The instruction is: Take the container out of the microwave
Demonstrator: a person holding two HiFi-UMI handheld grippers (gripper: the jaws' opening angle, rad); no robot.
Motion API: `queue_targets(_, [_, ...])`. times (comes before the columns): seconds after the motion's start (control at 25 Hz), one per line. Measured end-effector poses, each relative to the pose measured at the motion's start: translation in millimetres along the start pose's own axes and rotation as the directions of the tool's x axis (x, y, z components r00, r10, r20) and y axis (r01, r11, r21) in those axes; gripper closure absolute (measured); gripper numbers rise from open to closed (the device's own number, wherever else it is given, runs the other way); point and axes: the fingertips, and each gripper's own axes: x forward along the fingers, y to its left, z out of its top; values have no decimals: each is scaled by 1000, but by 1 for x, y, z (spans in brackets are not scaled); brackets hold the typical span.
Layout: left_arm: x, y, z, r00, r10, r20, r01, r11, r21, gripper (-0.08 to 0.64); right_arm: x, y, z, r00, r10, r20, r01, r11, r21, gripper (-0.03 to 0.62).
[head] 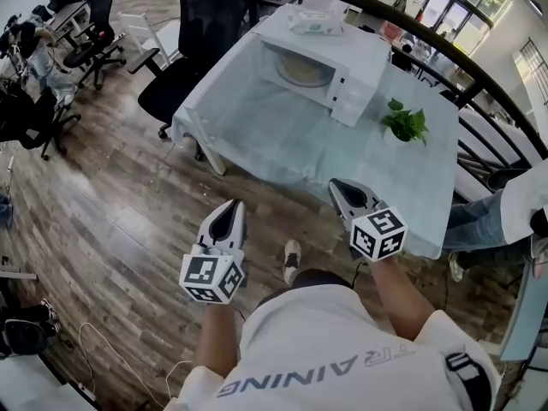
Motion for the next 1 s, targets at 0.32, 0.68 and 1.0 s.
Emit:
queue_targets(0.32, [91,5,18,1000,-18,-5,18,1000,3,517,44,-72,28,1000,-9,4,9,1000,9,571])
queue_targets(0.68, [161,-3,34,999,-32,-14,33,999,38,517,64,-133,35,1000,-23,17,22,998,55,571])
queue_targets(1.0, [209,6,35,995,-92,-49,93,995,27,517,80,-160,34,997,-76,3,76,993,85,571])
